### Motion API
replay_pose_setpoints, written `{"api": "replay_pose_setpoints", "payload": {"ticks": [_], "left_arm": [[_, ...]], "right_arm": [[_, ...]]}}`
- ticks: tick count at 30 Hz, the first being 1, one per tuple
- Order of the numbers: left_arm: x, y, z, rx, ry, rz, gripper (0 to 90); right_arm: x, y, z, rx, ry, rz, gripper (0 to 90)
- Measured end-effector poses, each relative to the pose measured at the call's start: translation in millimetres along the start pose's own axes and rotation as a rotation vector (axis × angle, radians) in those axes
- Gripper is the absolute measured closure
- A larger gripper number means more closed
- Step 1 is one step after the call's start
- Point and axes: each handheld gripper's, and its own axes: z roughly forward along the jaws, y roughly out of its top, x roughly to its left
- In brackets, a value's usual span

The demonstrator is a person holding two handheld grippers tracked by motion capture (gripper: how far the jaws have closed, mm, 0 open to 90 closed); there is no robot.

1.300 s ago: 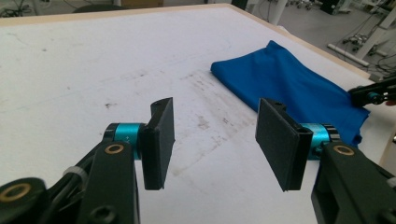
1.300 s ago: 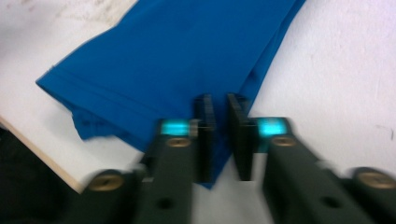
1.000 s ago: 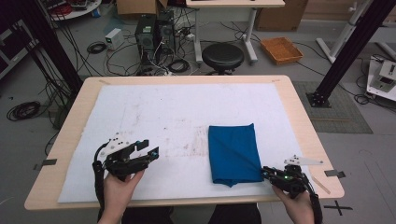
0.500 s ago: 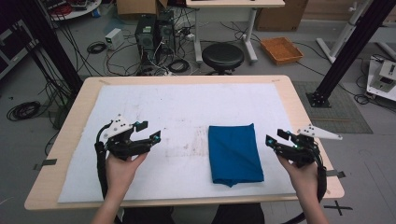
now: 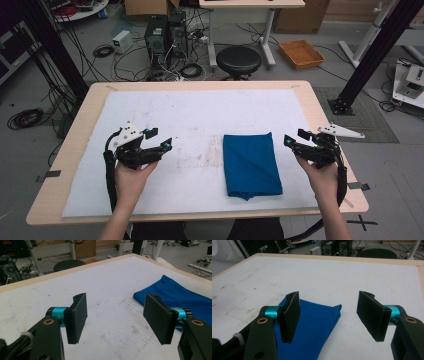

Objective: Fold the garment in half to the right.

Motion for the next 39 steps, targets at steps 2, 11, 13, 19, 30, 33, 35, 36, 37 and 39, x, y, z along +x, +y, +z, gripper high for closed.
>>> {"api": "replay_pose_setpoints", "payload": {"ticks": [2,11,13,19,30,33,35,36,37,39], "left_arm": [[0.4,-0.8,-1.1,-0.001,-0.002,-0.002,35.9],[-1.0,-2.5,-0.7,0.005,-0.004,0.003,35.9],[-0.8,-3.0,-0.3,0.009,-0.004,0.003,35.9],[1.3,-4.8,-1.4,0.012,-0.001,-0.002,35.9],[3.4,-8.1,-3.6,0.018,0.002,-0.009,36.0],[4.0,-8.3,-4.5,0.018,0.004,-0.009,35.9],[4.3,-8.6,-4.6,0.017,0.005,-0.009,36.0],[4.5,-8.8,-4.7,0.019,0.005,-0.01,35.9],[4.6,-9.1,-4.6,0.019,0.006,-0.011,36.0],[4.8,-9.3,-4.4,0.022,0.006,-0.01,36.0]], "right_arm": [[-1.0,-0.7,-1.0,0.001,0.0,0.005,35.4],[-1.8,-1.1,-1.0,0.002,0.003,0.003,35.2],[-2.2,-1.2,-0.6,0.003,0.002,0.003,35.0],[-4.0,-2.6,1.3,0.009,0.001,0.009,34.9],[-3.6,-2.4,4.1,0.017,0.007,0.008,34.9],[-4.3,-2.8,4.6,0.018,0.007,0.011,34.9],[-5.3,-2.8,4.3,0.019,0.006,0.01,34.9],[-5.5,-2.8,4.2,0.02,0.004,0.016,34.9],[-5.9,-3.0,4.2,0.019,0.003,0.016,34.9],[-6.8,-3.3,4.2,0.019,0.004,0.017,34.9]]}}
